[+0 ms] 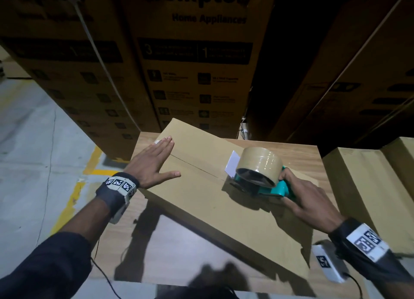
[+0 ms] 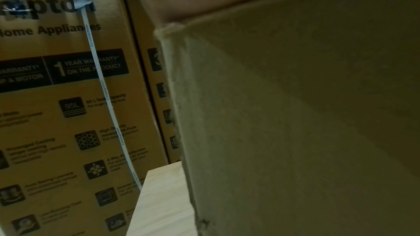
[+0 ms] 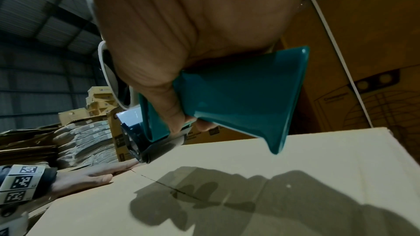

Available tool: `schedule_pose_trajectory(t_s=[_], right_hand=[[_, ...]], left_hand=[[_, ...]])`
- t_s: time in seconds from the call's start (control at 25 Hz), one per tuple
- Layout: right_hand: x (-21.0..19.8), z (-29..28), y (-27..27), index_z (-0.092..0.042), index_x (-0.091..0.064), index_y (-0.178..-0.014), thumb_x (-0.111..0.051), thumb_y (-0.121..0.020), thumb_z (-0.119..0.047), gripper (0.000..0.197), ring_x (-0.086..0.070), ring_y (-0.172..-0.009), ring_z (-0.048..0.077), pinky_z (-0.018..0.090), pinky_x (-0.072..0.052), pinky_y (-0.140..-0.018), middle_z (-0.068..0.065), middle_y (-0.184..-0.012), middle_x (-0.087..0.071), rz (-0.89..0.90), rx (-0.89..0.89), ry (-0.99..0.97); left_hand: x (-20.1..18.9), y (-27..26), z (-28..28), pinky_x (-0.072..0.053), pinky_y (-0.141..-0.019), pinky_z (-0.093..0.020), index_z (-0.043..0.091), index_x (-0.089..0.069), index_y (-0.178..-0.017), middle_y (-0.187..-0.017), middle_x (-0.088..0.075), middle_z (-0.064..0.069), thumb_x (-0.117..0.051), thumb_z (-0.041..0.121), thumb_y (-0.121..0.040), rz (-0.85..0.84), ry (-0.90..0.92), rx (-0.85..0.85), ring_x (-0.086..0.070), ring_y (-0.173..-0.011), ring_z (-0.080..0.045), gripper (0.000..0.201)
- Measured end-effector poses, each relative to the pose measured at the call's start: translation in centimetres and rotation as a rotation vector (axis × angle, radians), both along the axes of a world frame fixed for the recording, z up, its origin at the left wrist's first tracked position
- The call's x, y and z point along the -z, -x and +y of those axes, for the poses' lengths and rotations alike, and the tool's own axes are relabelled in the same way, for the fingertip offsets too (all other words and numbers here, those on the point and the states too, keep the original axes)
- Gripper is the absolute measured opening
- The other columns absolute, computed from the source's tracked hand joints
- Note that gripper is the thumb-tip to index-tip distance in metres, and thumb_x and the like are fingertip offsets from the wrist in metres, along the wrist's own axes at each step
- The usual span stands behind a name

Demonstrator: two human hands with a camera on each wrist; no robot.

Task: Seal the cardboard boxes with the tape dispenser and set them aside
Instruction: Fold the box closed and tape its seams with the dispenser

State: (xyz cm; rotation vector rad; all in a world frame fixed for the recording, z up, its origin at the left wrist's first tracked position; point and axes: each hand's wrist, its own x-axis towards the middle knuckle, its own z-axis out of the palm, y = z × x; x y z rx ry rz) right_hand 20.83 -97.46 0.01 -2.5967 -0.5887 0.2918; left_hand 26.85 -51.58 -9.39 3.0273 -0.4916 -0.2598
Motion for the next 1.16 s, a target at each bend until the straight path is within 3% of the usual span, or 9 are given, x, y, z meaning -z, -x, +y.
schedule_pose_trajectory(t_s=[0.08,0.24,0.36,0.6,0.76,0.96,1.0,1.08,1.16], right_hand=[[-0.7,0.1,0.3,-0.060,-0.024,-0.113,-0.074,-0.090,-0.018,0.069,-0.056,-0.084,-0.002,0.035,-0.056,-0.069,-0.035,-0.095,-0.048,-0.011,-0.001,0.020],[-2.7,0.1,-0.3,-0.047,-0.035,-0.117,-0.073,-0.088,-0.019,0.055,-0.061,-0.086,0.014,0.047,-0.057,-0.073,-0.019,-0.099,-0.059,-0.048,0.008,0.023],[-3.1,-0.5,-0.6,-0.046,-0.036,-0.121,-0.073,-0.087,-0.021,0.056,-0.061,-0.088,0.013,0.047,-0.056,-0.074,-0.022,-0.101,-0.057,-0.047,0.003,0.068],[-2.1,-5.6,2.1,-0.066,-0.029,-0.122,-0.052,-0.084,-0.069,0.043,-0.063,-0.082,0.010,0.038,-0.057,-0.065,-0.025,-0.100,-0.060,0.015,0.068,0.066],[-1.8,-11.0,4.2,-0.067,-0.024,-0.142,-0.076,-0.087,-0.038,0.081,-0.066,-0.083,0.016,0.040,-0.053,-0.063,-0.007,-0.100,-0.070,-0.004,0.205,0.092],[1.8,-11.5,4.6,-0.060,-0.036,-0.127,-0.079,-0.085,-0.014,0.075,-0.067,-0.081,0.029,0.047,-0.055,-0.066,-0.002,-0.094,-0.072,-0.090,0.224,0.053],[2.7,-11.7,4.5,-0.056,-0.040,-0.125,-0.080,-0.085,-0.011,0.072,-0.068,-0.084,0.025,0.044,-0.056,-0.069,-0.010,-0.096,-0.072,-0.077,0.233,0.009],[4.5,-12.8,4.9,-0.053,-0.053,-0.121,-0.080,-0.085,-0.021,0.055,-0.067,-0.094,0.002,0.021,-0.054,-0.077,-0.028,-0.100,-0.070,-0.019,0.244,-0.118],[6.0,-13.5,5.1,-0.056,-0.061,-0.108,-0.077,-0.085,-0.037,0.034,-0.062,-0.095,-0.015,0.005,-0.047,-0.074,-0.027,-0.095,-0.071,-0.003,0.275,-0.154]], left_hand=[[0.1,0.1,0.2,0.004,-0.124,-0.032,0.021,0.010,-0.163,-0.169,0.016,0.002,-0.015,0.091,-0.088,-0.008,0.017,0.001,0.011,-0.156,-0.010,0.106],[0.2,0.1,0.4,0.003,-0.124,-0.031,0.020,0.007,-0.164,-0.169,0.012,0.001,-0.016,0.084,-0.093,-0.038,0.060,0.008,0.007,-0.156,-0.011,0.098],[0.3,0.0,0.5,0.002,-0.124,-0.031,0.020,0.005,-0.164,-0.169,0.010,0.001,-0.016,0.083,-0.094,-0.049,0.070,0.008,0.006,-0.156,-0.011,0.096],[0.6,-0.1,0.6,-0.001,-0.126,-0.032,0.021,0.003,-0.164,-0.170,0.009,0.002,-0.018,0.086,-0.092,-0.058,0.048,0.006,0.005,-0.157,-0.012,0.100],[0.5,0.0,0.6,0.000,-0.125,-0.033,0.021,0.005,-0.164,-0.170,0.011,0.002,-0.017,0.087,-0.091,-0.056,0.045,0.005,0.006,-0.157,-0.012,0.101],[0.8,0.0,0.5,-0.001,-0.127,-0.035,0.022,0.006,-0.164,-0.170,0.012,0.004,-0.015,0.087,-0.091,-0.051,0.022,0.010,0.008,-0.157,-0.012,0.101],[0.7,-0.1,0.5,-0.002,-0.127,-0.036,0.022,0.005,-0.164,-0.170,0.012,0.004,-0.015,0.087,-0.091,-0.050,0.017,0.012,0.008,-0.157,-0.012,0.100],[0.7,-0.1,0.5,0.000,-0.126,-0.034,0.022,0.005,-0.164,-0.170,0.012,0.004,-0.016,0.087,-0.091,-0.045,0.014,0.012,0.009,-0.157,-0.012,0.100],[0.7,0.0,0.4,0.002,-0.125,-0.034,0.022,0.005,-0.164,-0.170,0.012,0.004,-0.017,0.087,-0.091,-0.042,0.011,0.012,0.009,-0.157,-0.012,0.100]])
